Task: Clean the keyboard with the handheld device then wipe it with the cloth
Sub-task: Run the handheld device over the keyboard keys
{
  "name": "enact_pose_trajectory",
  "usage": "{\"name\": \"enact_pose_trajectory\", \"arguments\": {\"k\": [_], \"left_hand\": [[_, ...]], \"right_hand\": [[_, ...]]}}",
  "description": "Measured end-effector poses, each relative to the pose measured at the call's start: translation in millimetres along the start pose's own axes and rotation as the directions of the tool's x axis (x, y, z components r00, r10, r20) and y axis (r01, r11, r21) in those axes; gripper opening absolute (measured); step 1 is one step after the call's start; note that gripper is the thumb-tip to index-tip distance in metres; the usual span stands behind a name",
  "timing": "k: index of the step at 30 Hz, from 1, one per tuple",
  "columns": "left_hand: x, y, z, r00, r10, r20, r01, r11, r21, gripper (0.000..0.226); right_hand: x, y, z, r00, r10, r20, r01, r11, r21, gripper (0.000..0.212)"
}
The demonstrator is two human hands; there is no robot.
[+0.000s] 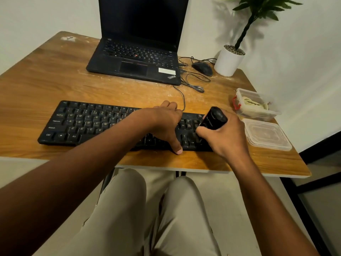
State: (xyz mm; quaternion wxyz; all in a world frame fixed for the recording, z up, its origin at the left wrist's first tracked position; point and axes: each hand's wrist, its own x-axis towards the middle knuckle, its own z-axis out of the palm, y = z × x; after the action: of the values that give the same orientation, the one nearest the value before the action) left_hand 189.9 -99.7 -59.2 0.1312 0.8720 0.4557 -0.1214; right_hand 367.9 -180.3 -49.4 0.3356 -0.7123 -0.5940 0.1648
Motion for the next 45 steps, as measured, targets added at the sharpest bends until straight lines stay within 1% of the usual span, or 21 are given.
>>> {"name": "enact_pose_trajectory", "arguments": {"k": [2, 3, 8, 10, 12, 14, 20, 21, 23, 27, 29, 32, 37, 39, 40, 43, 45], "left_hand": [[0, -1, 1, 1.0, 0.004, -0.008, -0.004, 1.0, 0.002, 0.128], [0, -1, 1, 1.0, 0.005, -0.012, -0.005, 1.0, 0.002, 0.128], [0, -1, 0, 1.0, 0.001, -0.005, -0.001, 1.0, 0.003, 0.13], [-1, -1, -1, 1.0, -0.004, -0.001, 0.004, 1.0, 0.005, 0.131], [-2, 0, -1, 1.0, -0.007, 0.004, 0.007, 1.0, 0.0, 0.131], [-2, 1, -1, 1.0, -0.006, 0.003, 0.006, 1.0, -0.006, 0.13], [-1, 0, -1, 1.0, 0.001, 0.0, -0.001, 1.0, -0.005, 0.129], [-1, 0, -1, 1.0, 0.001, 0.001, -0.001, 1.0, -0.003, 0.129], [-1, 0, -1, 1.0, -0.001, 0.002, 0.001, 1.0, -0.001, 0.129], [-3, 0, -2, 1.0, -0.004, 0.002, 0.004, 1.0, -0.004, 0.131], [-3, 1, -2, 1.0, -0.008, 0.007, 0.008, 1.0, -0.003, 0.131], [-1, 1, -2, 1.0, -0.009, 0.009, 0.009, 1.0, -0.008, 0.13], [0, 0, 0, 1.0, -0.002, 0.009, 0.003, 1.0, -0.009, 0.129], [-1, 1, -2, 1.0, -0.004, 0.007, 0.004, 1.0, -0.013, 0.129], [-1, 1, -2, 1.0, -0.005, 0.009, 0.005, 1.0, -0.014, 0.13], [-2, 0, -2, 1.0, -0.011, 0.009, 0.011, 1.0, -0.012, 0.13], [-3, 0, -2, 1.0, -0.015, 0.008, 0.015, 1.0, -0.015, 0.131]], "right_hand": [[-11, 1, -11, 0.998, 0.026, 0.059, -0.025, 1.0, -0.009, 0.022], [-11, 1, -15, 0.997, 0.042, 0.062, -0.042, 0.999, -0.002, 0.023], [33, 0, -18, 0.985, 0.142, -0.097, -0.132, 0.986, 0.097, 0.029], [55, -4, -12, 0.978, 0.174, -0.117, -0.158, 0.979, 0.131, 0.03], [64, -3, -5, 0.977, 0.193, -0.093, -0.176, 0.97, 0.165, 0.029], [56, 0, -3, 0.983, 0.177, -0.052, -0.166, 0.971, 0.17, 0.028], [12, 19, -29, 0.977, 0.195, 0.086, -0.202, 0.977, 0.068, 0.028], [12, 20, -33, 0.977, 0.195, 0.087, -0.201, 0.977, 0.066, 0.028], [20, 20, -35, 0.982, 0.186, 0.027, -0.188, 0.978, 0.089, 0.03], [53, 11, -17, 0.976, 0.158, -0.148, -0.142, 0.984, 0.11, 0.025], [65, 9, -9, 0.975, 0.139, -0.176, -0.121, 0.987, 0.106, 0.026], [64, 15, -10, 0.979, 0.153, -0.137, -0.147, 0.988, 0.052, 0.027], [26, 28, -33, 0.979, 0.199, 0.034, -0.198, 0.98, -0.031, 0.028], [25, 26, -39, 0.979, 0.198, 0.058, -0.196, 0.98, -0.032, 0.028], [29, 23, -41, 0.982, 0.187, 0.037, -0.187, 0.982, -0.012, 0.028], [51, 12, -30, 0.982, 0.162, -0.094, -0.158, 0.986, 0.047, 0.026], [66, 6, -16, 0.982, 0.126, -0.143, -0.116, 0.99, 0.077, 0.024]]}}
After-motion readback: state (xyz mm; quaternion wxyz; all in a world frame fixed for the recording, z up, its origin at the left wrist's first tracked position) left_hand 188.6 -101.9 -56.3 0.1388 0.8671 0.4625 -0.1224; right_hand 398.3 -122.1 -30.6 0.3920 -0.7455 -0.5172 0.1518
